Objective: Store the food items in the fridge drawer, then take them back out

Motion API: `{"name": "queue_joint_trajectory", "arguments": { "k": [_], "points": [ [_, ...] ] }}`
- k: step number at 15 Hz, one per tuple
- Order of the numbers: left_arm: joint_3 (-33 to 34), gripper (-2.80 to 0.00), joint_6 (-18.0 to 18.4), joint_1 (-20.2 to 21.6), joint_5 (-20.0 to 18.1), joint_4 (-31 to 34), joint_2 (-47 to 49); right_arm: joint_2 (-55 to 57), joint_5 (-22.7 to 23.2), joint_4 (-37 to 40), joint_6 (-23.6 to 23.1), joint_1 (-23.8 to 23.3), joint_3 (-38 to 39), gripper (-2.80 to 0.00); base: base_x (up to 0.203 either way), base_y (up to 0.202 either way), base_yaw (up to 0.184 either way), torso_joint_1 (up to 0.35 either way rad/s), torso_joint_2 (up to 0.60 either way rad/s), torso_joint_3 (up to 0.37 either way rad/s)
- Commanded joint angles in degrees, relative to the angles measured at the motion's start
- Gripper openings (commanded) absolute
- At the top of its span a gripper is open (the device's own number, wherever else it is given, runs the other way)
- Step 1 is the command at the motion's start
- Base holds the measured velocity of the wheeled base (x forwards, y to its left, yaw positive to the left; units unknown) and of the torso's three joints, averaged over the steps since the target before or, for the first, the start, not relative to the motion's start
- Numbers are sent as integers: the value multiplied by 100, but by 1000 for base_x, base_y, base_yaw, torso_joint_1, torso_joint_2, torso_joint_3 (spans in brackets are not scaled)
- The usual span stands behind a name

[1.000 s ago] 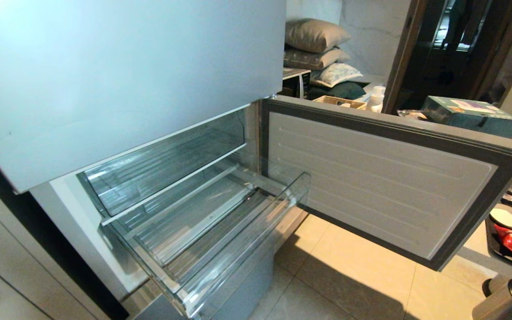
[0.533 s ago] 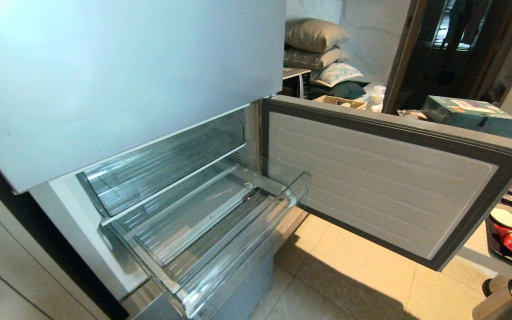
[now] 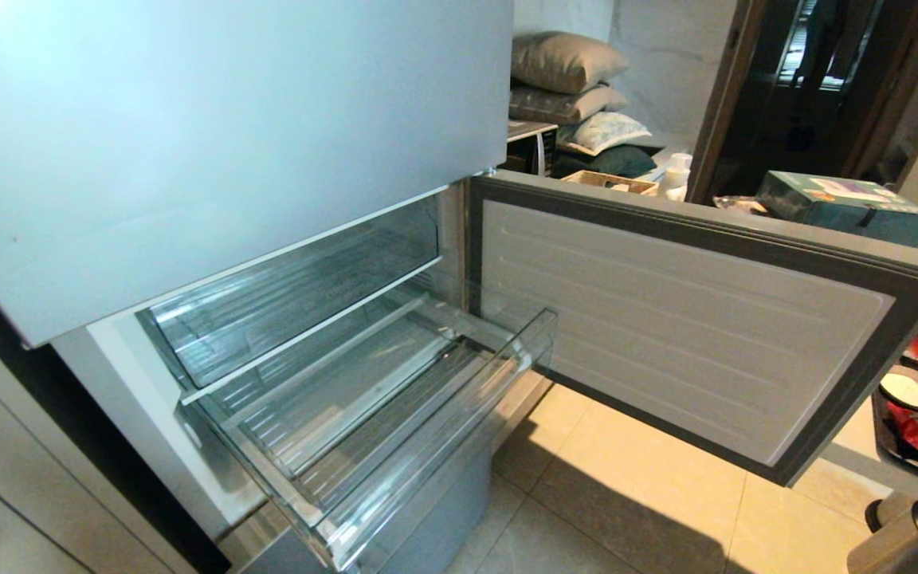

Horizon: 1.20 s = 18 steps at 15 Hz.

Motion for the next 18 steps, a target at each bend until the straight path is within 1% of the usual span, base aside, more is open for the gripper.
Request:
{"name": "queue_joint_trajectory", "arguments": {
  "k": [1, 10, 16, 17, 18],
  "points": [
    [9, -280, -1, 4, 2, -2, -11, 255, 24, -13, 121, 88, -284, -280, 0, 0, 0, 0, 0, 0],
    [9, -280, -1, 4, 2, -2, -11, 653, 34, -20, 119, 103, -339, -280, 0, 0, 0, 0, 0, 0],
    [9, -280, -1, 4, 2, -2, -11, 816, 43, 12, 119, 103, -525, -280, 0, 0, 0, 0, 0, 0],
    [9, -280, -1, 4, 2, -2, -11, 848, 43, 15, 119, 103, -565, 0, 0, 0, 0, 0, 0, 0],
    [9, -280, -1, 4, -6, -2, -11, 847, 43, 15, 119, 103, -565, 0, 0, 0, 0, 0, 0, 0]
  ]
}}
